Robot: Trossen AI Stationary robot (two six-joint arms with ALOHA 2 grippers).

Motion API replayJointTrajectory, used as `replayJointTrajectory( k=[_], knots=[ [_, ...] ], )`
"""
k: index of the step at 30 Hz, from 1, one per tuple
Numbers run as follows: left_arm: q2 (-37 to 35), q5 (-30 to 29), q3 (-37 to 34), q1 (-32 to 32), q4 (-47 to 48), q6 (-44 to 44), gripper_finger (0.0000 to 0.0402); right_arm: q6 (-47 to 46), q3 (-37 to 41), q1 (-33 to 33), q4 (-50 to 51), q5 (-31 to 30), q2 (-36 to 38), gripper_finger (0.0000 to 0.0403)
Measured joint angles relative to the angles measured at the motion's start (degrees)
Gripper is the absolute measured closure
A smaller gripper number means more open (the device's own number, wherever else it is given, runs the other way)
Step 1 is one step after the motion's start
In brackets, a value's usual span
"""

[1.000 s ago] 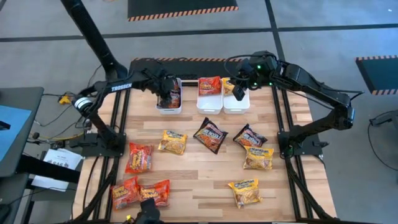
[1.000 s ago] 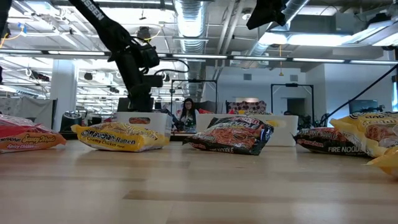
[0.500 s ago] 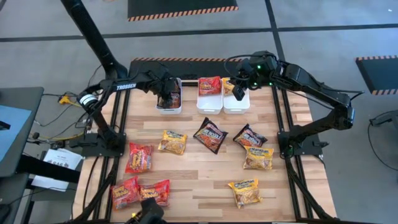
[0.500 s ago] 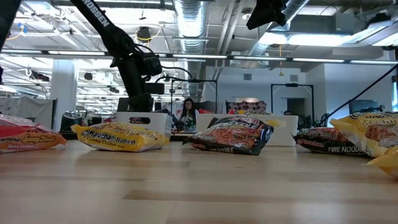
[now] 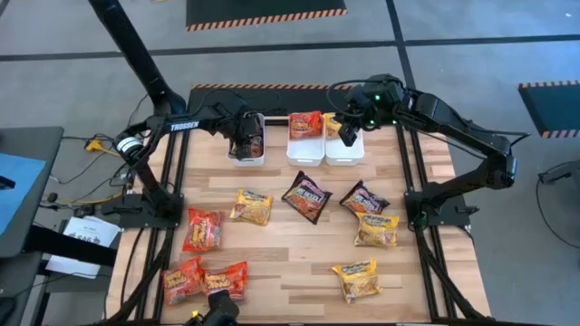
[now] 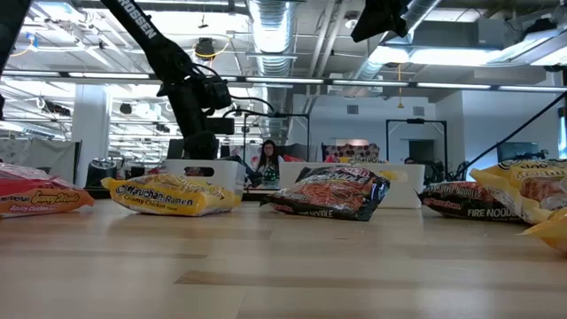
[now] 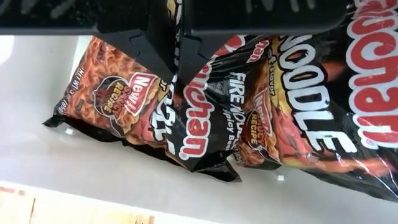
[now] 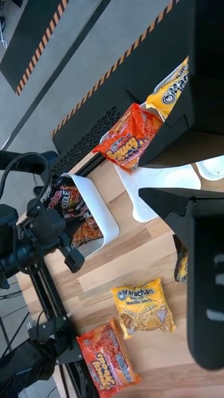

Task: Sort Maruchan noodles
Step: Put the black noodle pack into the left white bin

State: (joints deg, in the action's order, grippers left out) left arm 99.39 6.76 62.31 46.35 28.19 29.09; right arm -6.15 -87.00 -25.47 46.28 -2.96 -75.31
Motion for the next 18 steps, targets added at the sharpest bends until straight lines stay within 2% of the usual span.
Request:
replayJointTrajectory(
  k=[6,13,18],
  knots=[
    [-0.2,-2.0,3.9,-0.9,6.9,-0.4,0.0401,0.0,0.0,0.0,0.0,0.0,0.0,0.0315],
    [-4.1,-4.5,6.9,-3.0,7.3,-1.4,0.0401,0.1,0.0,-0.1,0.0,0.0,0.0,0.0315],
    [-7.4,-10.1,7.3,-3.8,7.1,-1.2,0.0401,0.1,0.0,-0.1,0.0,0.0,0.0,0.0315]
  ],
)
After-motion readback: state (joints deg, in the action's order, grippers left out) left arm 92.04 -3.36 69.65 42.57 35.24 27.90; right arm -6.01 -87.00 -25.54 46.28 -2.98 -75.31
